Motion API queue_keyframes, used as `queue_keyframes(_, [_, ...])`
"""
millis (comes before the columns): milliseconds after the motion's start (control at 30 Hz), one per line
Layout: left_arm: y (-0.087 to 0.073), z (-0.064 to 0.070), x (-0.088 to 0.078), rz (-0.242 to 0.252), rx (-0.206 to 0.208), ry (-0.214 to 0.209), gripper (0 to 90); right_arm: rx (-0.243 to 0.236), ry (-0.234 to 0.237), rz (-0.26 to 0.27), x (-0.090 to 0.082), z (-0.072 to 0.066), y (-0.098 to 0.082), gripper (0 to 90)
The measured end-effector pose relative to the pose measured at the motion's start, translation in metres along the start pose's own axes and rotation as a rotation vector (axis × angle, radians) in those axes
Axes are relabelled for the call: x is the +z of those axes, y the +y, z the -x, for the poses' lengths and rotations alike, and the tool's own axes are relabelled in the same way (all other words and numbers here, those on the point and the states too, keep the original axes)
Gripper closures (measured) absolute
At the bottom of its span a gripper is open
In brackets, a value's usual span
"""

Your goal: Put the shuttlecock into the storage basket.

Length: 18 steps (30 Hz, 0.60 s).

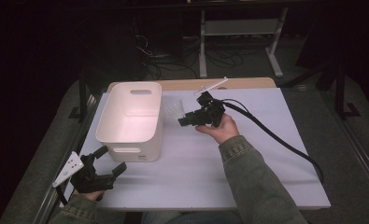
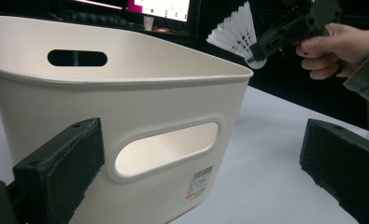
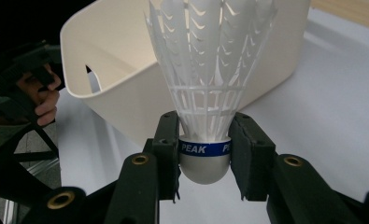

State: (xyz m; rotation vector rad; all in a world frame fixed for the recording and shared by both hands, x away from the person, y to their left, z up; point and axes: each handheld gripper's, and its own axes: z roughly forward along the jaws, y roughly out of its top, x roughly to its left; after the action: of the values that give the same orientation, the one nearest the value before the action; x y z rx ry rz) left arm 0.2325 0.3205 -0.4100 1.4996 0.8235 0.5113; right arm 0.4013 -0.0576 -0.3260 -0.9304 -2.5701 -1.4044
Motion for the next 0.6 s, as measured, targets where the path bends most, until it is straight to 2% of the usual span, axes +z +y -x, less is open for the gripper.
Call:
queue_keyframes(100, [0.000, 0.000, 0.000, 0.006, -0.001, -0.001, 0.0, -0.012, 0.003, 0.013, -0.003, -0.004, 0.008, 63.6])
queue_keyframes(133, [0.000, 0.000, 0.000, 0.006, 0.000, -0.001, 0.0, -0.001, 0.006, 0.017, -0.003, -0.005, 0.009, 63.6])
queue_keyframes(233, [0.000, 0.001, 0.001, 0.018, -0.017, -0.003, 0.0, -0.023, -0.004, 0.016, -0.005, -0.007, 0.014, 63.6])
queue_keyframes(267, [0.000, 0.000, 0.000, 0.003, -0.001, -0.001, 0.0, -0.022, -0.003, 0.016, -0.005, -0.007, 0.015, 63.6])
queue_keyframes(333, [0.000, 0.000, 0.000, 0.003, 0.000, 0.000, 0.0, -0.011, 0.006, 0.021, -0.006, -0.008, 0.017, 63.6])
queue_keyframes(600, [0.000, 0.000, 0.000, 0.005, 0.000, 0.001, 0.0, -0.027, 0.013, 0.026, -0.008, -0.014, 0.027, 63.6])
